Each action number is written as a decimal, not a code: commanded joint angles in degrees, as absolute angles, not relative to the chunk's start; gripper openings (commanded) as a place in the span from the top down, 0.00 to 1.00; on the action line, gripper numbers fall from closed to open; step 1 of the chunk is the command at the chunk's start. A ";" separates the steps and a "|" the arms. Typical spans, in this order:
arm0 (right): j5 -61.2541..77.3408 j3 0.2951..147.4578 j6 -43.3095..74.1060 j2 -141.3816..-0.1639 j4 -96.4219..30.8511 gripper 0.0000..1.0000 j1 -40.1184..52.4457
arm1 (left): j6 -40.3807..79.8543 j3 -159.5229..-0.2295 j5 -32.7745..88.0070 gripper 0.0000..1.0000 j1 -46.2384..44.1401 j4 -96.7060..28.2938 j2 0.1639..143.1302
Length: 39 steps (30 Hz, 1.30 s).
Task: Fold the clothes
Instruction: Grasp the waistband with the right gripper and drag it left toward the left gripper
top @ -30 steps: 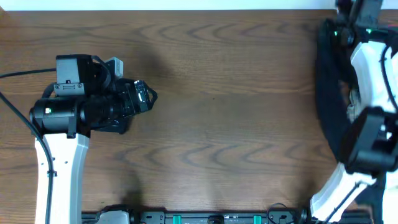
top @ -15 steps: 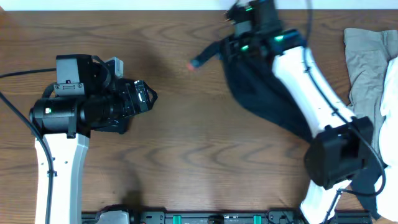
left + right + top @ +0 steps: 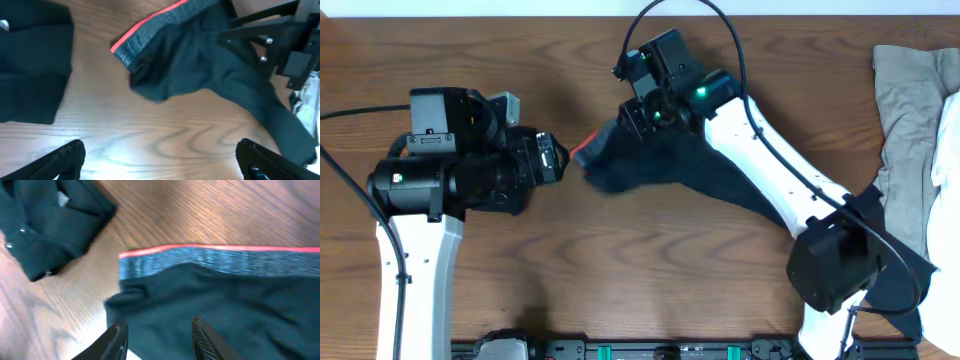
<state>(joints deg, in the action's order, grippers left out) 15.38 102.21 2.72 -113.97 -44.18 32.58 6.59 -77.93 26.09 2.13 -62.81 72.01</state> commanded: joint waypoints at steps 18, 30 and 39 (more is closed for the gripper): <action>16.64 102.21 10.76 -124.27 -39.16 0.91 11.86 | 4.93 -78.32 22.87 0.02 2.00 -62.70 75.24; 17.06 102.21 37.58 -139.37 -25.17 0.99 17.52 | 4.93 -78.28 22.85 0.02 2.00 -62.76 75.50; 28.34 102.24 50.87 -150.98 3.31 0.99 27.35 | 4.93 -78.28 22.85 0.02 2.00 -62.76 75.50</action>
